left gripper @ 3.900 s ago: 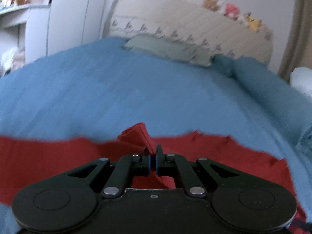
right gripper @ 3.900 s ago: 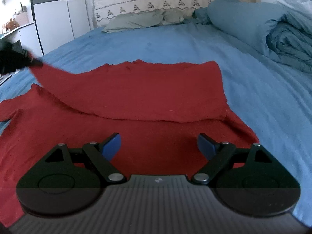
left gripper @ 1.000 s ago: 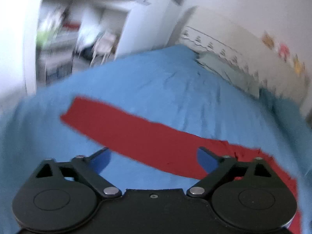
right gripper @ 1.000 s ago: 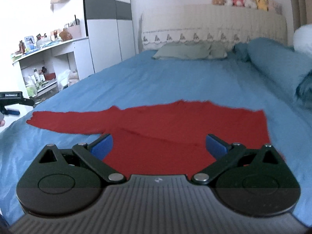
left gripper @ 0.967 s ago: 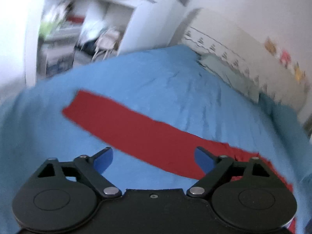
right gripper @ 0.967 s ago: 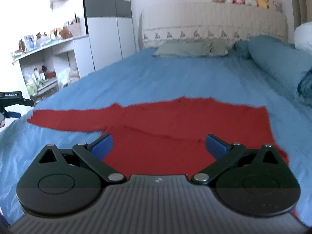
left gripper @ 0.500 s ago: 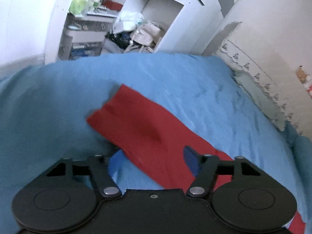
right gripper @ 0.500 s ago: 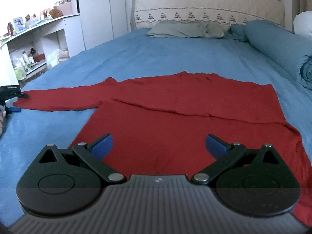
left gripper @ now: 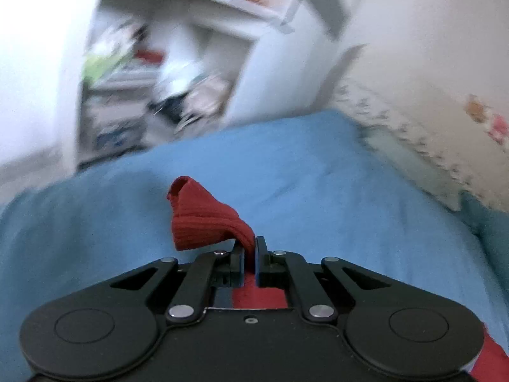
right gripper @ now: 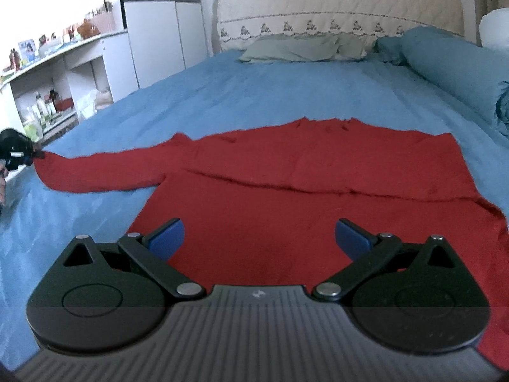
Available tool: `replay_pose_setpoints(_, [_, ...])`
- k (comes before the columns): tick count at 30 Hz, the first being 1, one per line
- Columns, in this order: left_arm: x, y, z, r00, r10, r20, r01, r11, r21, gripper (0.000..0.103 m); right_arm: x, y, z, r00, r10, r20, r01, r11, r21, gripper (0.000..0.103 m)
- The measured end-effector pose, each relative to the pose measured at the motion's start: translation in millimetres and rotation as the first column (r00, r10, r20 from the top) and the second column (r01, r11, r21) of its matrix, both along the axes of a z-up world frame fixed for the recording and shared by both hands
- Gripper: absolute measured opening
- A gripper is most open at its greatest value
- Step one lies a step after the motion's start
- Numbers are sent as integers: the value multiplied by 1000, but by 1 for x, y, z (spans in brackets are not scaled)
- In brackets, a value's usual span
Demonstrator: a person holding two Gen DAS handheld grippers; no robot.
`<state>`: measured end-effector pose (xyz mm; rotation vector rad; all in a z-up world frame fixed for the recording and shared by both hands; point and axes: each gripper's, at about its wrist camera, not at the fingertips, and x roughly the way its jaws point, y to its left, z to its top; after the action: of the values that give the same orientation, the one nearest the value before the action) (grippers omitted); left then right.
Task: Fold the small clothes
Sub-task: 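Grasp the sleeve cuff with the left tool and lift it, then lay the sleeve across the sweater body with the left tool and open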
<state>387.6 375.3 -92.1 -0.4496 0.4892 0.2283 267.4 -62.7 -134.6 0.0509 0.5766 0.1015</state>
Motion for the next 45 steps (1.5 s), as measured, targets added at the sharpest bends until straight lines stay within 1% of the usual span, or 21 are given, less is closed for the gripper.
replay_pose_setpoints(2, [3,-31,26,997,-62,49,60,998,29,5,-3,-10,5,1000,-11,15,11,1000,16,103])
replay_pose_setpoints(5, [8,-96,65,975,-185,124,177,981,73,5,-9,-31,13,999,-42,32,40,998,46,103])
replay_pose_setpoints(7, [14,-150,85,947,-278,163,268,960,81,5,-14,-48,16,996,-79,35,77,995,65,103])
replay_pose_setpoints(9, [21,-202,92,920,-351,174,343,936,76,5,-19,-65,17,994,-106,37,103,991,87,103])
replay_pose_setpoints(11, [31,-253,91,893,-416,169,411,909,64,5,-25,-85,19,990,-133,46,127,986,108,103])
replay_pose_setpoints(14, [44,-334,69,856,-504,113,498,863,80,5,-34,-117,22,984,-169,50,162,979,124,103])
replay_pose_setpoints(16, [51,-378,42,833,-552,48,548,833,80,5,-40,-137,23,981,-190,45,182,974,133,103])
replay_pose_setpoints(19, [55,-429,-6,801,-596,-61,599,796,86,5,-49,-166,18,975,-219,29,214,968,133,103])
replay_pose_setpoints(22, [53,-454,-47,775,-613,-152,629,771,101,6,-54,-188,10,971,-238,-5,237,963,132,103])
replay_pose_setpoints(24, [48,-463,-62,756,-627,-188,652,747,131,6,-58,-197,3,970,-241,-24,242,961,134,103])
replay_pose_setpoints(25, [49,-467,-66,744,-638,-198,666,731,148,10,-59,-201,-2,970,-242,-32,244,960,135,103])
replay_pose_setpoints(26, [46,-469,-67,737,-645,-200,674,720,164,18,-59,-205,-5,969,-243,-39,246,960,135,103])
replay_pose_setpoints(27, [43,-469,-66,726,-658,-197,687,705,175,40,-59,-205,-8,969,-244,-43,247,959,136,103])
replay_pose_setpoints(28, [38,-469,-65,719,-669,-188,695,696,181,73,-59,-206,-10,969,-244,-47,249,959,138,103])
replay_pose_setpoints(30, [24,-460,-56,716,-683,-143,697,689,198,97,-55,-205,-11,968,-246,-49,250,958,143,103])
replay_pose_setpoints(31, [15,-452,-50,711,-694,-114,700,683,209,100,-54,-204,-9,968,-247,-43,251,957,143,103])
replay_pose_setpoints(32, [6,-452,-46,709,-698,-104,701,680,217,100,-53,-202,-8,968,-248,-35,250,958,142,103])
replay_pose_setpoints(36, [-15,-404,-32,732,-673,-107,677,702,220,101,-42,-190,-2,972,-235,-17,235,964,126,103])
replay_pose_setpoints(38, [-27,-381,-31,745,-657,-115,662,708,247,102,-30,-178,2,975,-223,-9,223,969,108,103])
replay_pose_setpoints(42, [-53,-347,-44,771,-618,-155,629,701,336,102,11,-141,8,985,-172,8,171,984,40,103])
replay_pose_setpoints(45, [-69,-336,-61,783,-604,-150,611,701,367,102,54,-114,7,990,-140,-22,141,989,53,103])
